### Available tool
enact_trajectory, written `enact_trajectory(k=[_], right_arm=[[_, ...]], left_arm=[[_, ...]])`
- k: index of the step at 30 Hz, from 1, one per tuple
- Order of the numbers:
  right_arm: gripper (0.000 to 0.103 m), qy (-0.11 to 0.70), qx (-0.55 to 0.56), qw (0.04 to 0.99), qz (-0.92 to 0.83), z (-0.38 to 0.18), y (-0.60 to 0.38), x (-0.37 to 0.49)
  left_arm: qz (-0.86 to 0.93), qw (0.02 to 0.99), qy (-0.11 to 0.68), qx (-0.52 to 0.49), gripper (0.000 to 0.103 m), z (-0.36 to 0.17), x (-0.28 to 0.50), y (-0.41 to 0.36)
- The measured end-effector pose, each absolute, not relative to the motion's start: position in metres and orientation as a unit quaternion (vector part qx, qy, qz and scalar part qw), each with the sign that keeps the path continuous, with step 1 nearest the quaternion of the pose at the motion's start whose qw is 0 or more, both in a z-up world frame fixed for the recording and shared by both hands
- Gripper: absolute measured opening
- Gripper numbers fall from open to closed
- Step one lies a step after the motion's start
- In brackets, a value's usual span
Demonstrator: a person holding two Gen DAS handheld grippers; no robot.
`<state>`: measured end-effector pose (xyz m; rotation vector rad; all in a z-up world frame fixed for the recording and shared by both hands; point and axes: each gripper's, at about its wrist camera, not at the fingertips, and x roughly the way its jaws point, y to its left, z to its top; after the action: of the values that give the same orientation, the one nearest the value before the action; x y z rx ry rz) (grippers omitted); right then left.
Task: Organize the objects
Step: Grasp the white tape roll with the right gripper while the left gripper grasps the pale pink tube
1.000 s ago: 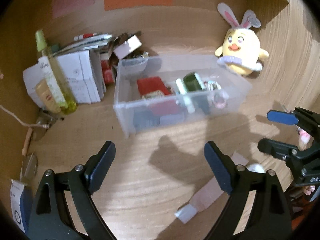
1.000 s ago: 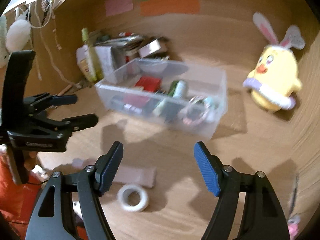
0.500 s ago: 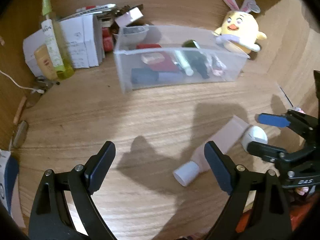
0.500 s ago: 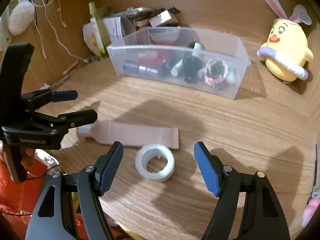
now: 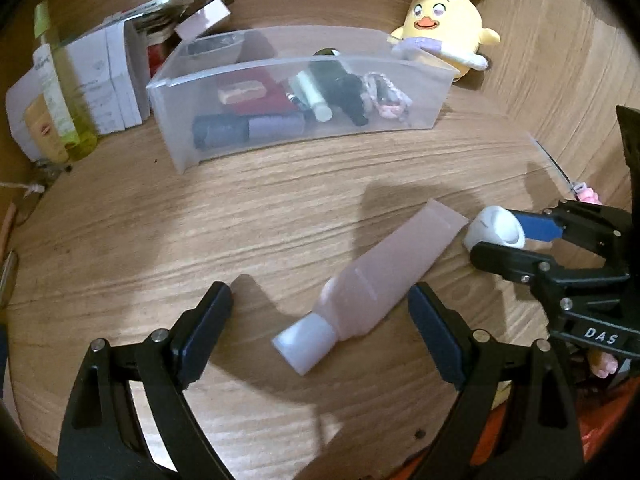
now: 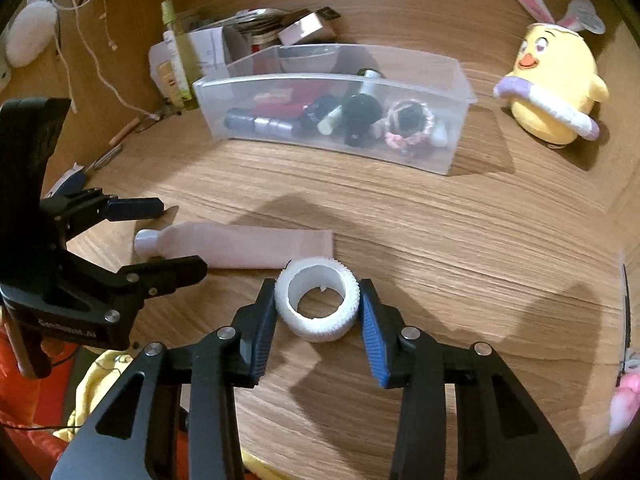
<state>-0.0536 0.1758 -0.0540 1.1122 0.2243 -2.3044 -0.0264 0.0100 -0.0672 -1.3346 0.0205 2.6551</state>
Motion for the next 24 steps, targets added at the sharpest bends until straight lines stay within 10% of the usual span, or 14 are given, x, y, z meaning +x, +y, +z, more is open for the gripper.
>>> enact_trajectory(k=[10, 24], right_arm=[[0.036, 0.063, 0.413, 0.267, -0.868, -0.048, 0.189, -0.063], [0.036, 0.055, 0.408, 0.273, -0.870, -0.046, 0.190, -0.067]], left_arm=[[0.891, 0.123, 0.030, -0.435, 0.067, -0.066, -0.031, 0.033], [0.892, 0.132, 0.007, -0.432, 0.005, -0.060, -0.029, 0.032]])
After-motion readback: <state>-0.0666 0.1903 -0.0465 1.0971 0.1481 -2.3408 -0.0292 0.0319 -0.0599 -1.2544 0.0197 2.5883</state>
